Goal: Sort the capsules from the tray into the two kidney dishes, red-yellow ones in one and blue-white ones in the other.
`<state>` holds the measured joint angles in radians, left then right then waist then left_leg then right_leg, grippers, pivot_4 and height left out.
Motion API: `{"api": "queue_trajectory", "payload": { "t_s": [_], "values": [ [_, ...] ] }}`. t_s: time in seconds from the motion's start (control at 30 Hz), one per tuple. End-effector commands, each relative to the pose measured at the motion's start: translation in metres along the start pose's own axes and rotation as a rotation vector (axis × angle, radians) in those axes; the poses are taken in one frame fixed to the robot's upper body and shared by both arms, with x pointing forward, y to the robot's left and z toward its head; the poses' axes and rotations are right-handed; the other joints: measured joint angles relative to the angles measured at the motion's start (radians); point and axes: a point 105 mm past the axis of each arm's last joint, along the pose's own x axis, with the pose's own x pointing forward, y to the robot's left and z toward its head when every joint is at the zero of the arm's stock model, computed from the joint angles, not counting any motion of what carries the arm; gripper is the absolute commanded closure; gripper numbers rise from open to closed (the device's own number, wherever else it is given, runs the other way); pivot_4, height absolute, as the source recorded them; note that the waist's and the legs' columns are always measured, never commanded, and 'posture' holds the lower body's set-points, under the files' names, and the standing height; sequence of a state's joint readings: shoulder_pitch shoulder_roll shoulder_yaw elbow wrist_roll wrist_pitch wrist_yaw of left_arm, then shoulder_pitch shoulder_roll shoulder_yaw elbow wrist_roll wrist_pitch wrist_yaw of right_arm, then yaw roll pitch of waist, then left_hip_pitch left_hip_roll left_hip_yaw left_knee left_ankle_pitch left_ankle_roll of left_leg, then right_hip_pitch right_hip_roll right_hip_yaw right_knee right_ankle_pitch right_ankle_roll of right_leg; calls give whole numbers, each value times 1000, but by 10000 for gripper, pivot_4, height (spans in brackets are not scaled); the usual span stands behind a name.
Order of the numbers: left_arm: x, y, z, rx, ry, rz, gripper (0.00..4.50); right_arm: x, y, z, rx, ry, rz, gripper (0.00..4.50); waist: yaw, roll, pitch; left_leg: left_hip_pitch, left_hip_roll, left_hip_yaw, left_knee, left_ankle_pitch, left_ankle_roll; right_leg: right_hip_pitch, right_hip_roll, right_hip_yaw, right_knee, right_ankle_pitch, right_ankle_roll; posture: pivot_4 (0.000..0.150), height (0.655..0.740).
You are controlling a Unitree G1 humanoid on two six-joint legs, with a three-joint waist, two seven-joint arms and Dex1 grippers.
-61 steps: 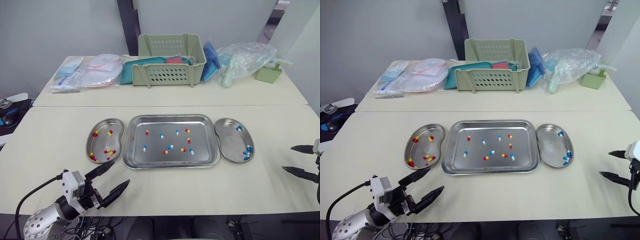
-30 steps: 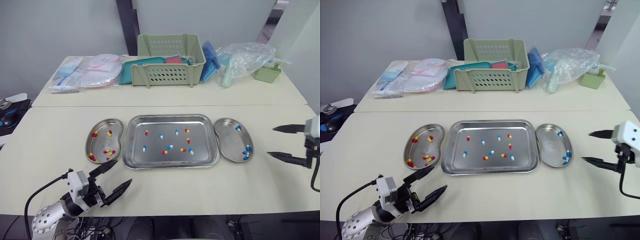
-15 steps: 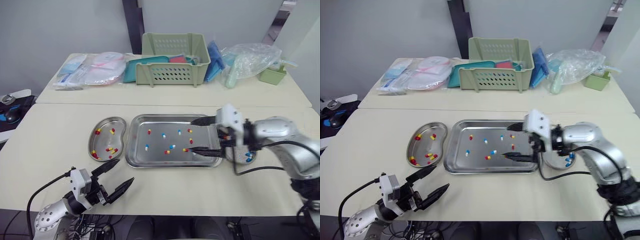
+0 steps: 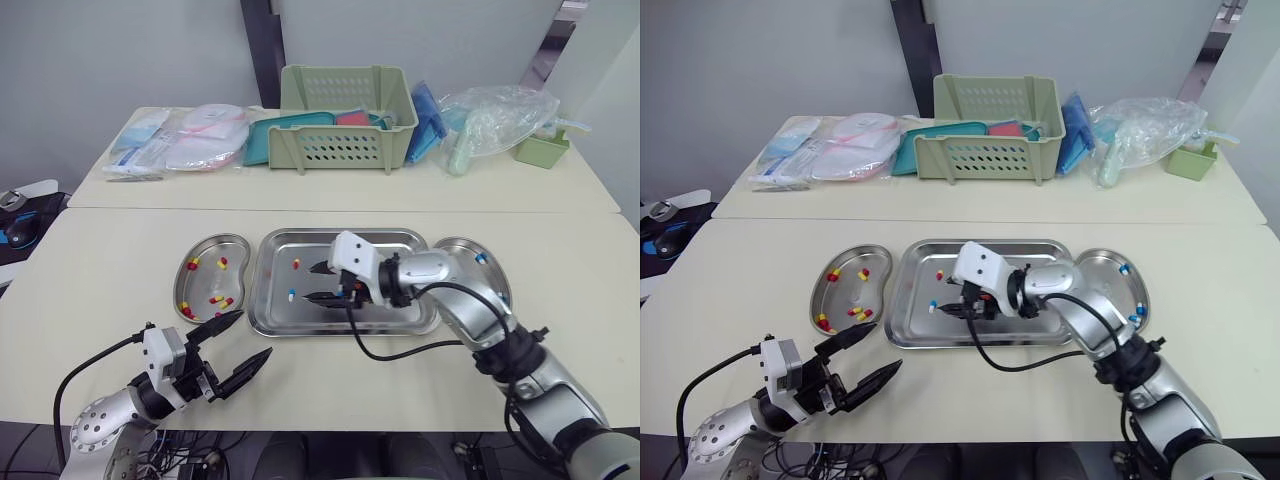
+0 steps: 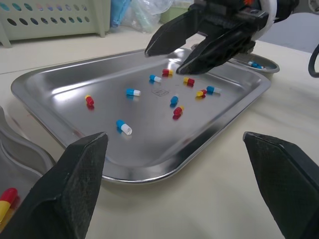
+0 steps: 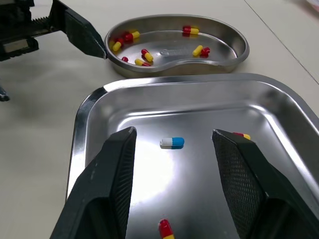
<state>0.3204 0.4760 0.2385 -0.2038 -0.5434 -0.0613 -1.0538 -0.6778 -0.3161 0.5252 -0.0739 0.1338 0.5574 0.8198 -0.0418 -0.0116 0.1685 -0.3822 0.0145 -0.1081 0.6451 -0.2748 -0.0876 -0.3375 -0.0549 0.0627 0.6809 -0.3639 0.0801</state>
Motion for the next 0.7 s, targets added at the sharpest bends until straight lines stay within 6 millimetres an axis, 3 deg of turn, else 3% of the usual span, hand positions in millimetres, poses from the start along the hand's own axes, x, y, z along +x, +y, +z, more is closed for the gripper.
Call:
{"api": "queue_trajectory", "payload": {
  "t_s": [0.03,0.33,0.7],
  "values": [
    [3,-3,10,23,-17,-21,0,11,-1,8,-33,-10,-15,18681,-2,0,0,0,0,0,0,0,0,0,0,0,0,0,0,1500,7400],
    [5,-4,11,21,-11,-30,0,42,1,-1,-35,29,-6,18681,-14,0,0,0,0,0,0,0,0,-1,0,0,1,0,0,1500,7400],
    [8,-4,12,22,-8,-26,0,59,-5,-8,-57,73,18,18681,-17,1,0,0,0,0,-1,0,0,-3,0,0,1,0,0,1500,7400]
  ]
}}
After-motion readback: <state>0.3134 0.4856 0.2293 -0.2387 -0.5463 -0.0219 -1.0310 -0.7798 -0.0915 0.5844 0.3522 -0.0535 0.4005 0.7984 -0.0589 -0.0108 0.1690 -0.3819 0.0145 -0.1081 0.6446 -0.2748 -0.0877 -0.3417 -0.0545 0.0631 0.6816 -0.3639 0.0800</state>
